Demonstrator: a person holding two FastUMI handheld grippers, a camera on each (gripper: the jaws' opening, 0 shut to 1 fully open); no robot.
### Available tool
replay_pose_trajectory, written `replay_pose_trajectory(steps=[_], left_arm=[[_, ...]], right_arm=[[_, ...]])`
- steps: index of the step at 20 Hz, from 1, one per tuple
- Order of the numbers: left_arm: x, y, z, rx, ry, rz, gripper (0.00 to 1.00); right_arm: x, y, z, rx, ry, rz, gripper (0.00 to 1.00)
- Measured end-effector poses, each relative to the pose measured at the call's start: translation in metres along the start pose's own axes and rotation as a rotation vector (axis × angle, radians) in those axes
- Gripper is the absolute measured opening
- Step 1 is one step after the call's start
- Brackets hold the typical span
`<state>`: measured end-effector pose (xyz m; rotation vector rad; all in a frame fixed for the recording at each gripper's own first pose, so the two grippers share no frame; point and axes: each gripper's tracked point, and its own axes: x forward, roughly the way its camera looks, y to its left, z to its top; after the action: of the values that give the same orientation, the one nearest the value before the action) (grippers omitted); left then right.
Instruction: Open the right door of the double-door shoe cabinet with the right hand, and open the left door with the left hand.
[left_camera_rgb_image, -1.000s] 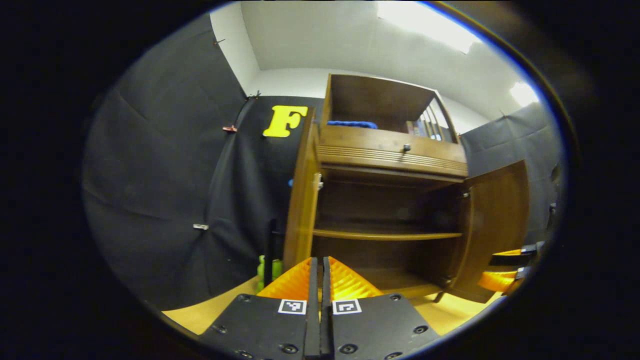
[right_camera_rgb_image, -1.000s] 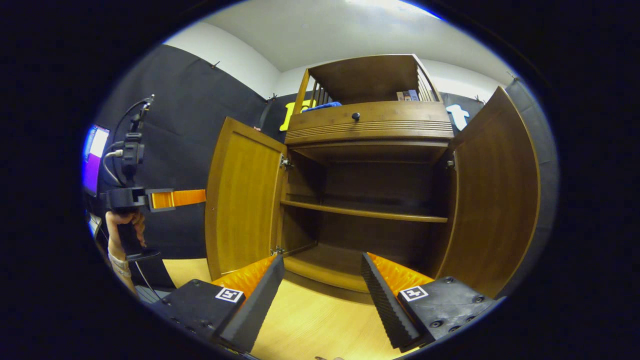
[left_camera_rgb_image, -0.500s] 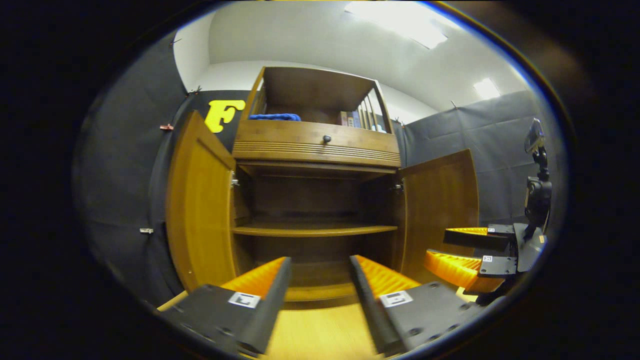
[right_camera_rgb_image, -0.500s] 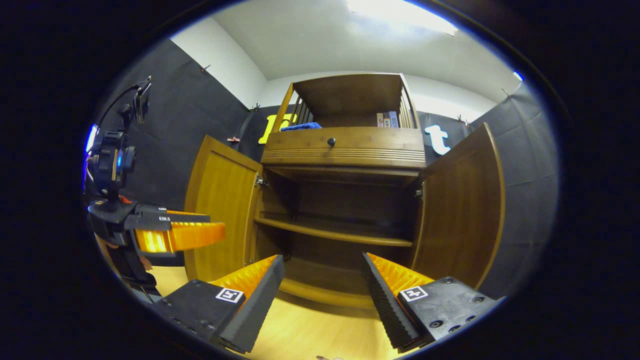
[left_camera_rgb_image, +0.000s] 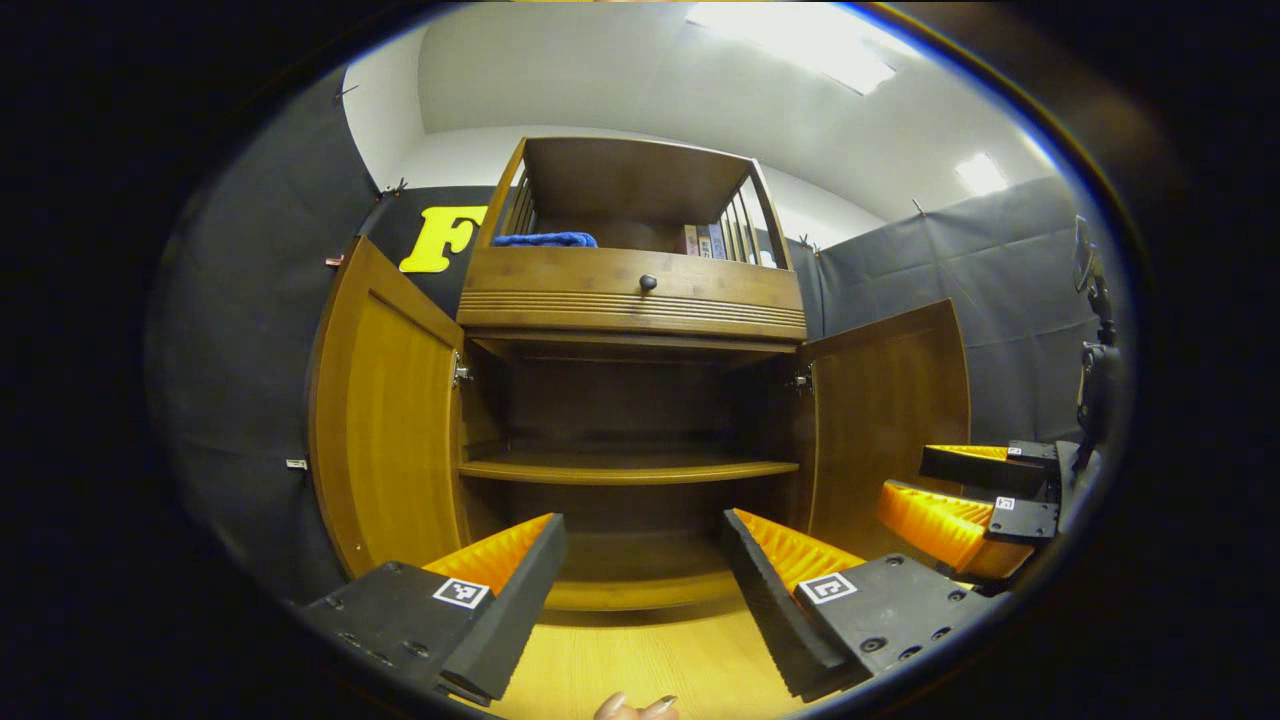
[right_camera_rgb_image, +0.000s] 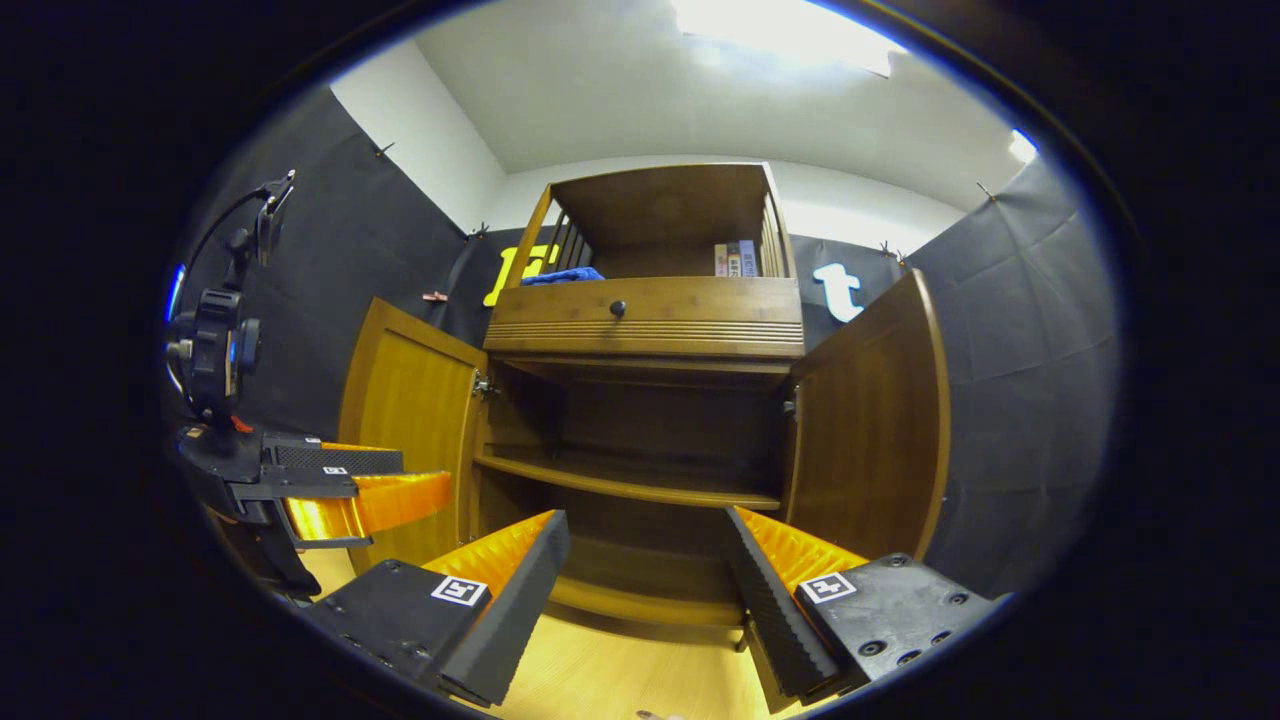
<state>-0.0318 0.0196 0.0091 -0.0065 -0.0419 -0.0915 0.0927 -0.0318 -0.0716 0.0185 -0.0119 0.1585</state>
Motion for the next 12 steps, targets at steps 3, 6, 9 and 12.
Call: replay_pose_trajectory(steps=[3,6,9,12], left_arm=[[0.0,-0.009,-0.004,0.016,0.012,-0.022,0.97],[-0.002,-0.021,-0.002,0.027,0.006,-0.043,0.99],[-0.001,-0.035,-0.004,0.02,0.009,-0.063,0.97],[0.0,-0.037,-0.005,0.021,0.01,-0.056,0.99]], right_arm=[[-0.005,-0.004,0.008,0.01,-0.022,-0.007,0.97],[-0.006,-0.012,0.014,0.003,-0.037,-0.024,0.95],[-0.009,-0.017,0.013,0.005,-0.026,-0.028,0.97],[-0.011,-0.019,0.011,0.0,-0.016,-0.024,0.97]])
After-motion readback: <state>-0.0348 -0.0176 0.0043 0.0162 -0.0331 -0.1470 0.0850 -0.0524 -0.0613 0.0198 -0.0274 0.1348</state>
